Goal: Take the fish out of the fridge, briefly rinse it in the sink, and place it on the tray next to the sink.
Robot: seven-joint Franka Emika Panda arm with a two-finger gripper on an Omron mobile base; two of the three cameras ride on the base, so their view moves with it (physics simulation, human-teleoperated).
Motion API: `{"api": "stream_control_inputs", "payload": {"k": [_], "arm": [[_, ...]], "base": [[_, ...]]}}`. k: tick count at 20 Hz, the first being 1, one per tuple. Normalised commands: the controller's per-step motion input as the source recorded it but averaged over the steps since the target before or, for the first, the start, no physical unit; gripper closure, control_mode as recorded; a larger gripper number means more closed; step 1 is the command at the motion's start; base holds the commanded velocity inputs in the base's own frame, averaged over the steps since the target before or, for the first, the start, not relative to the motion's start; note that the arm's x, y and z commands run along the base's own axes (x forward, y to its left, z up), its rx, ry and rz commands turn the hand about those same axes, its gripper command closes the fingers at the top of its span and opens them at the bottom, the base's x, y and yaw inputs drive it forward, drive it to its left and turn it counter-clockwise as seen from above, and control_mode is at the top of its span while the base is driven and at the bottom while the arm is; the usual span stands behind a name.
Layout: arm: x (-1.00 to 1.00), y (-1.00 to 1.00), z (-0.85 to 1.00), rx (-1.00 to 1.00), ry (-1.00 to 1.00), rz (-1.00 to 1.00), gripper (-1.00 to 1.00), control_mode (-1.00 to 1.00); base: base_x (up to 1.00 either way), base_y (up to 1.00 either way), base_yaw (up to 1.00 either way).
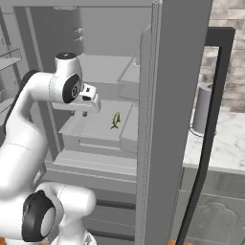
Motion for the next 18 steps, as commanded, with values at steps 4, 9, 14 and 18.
{"api": "stream_control_inputs", "payload": {"k": [4, 9, 14, 18], "arm": [[-0.01, -0.42, -0.33, 0.0, 0.0, -0.03, -1.0, -1.0], [0.02, -0.62, -0.71, -0.05, 0.0, 0.0, -1.0, -1.0], [0.45, -0.31, -0.71, 0.0, -0.03, -0.03, -1.0, -1.0], [1.0, 0.0, -0.31, 0.03, -0.05, -0.16, -1.0, -1.0]], "base": [[0.0, 0.0, 0.0], [0.0, 0.0, 0.0], [0.0, 0.0, 0.0], [0.0, 0.0, 0.0]]}}
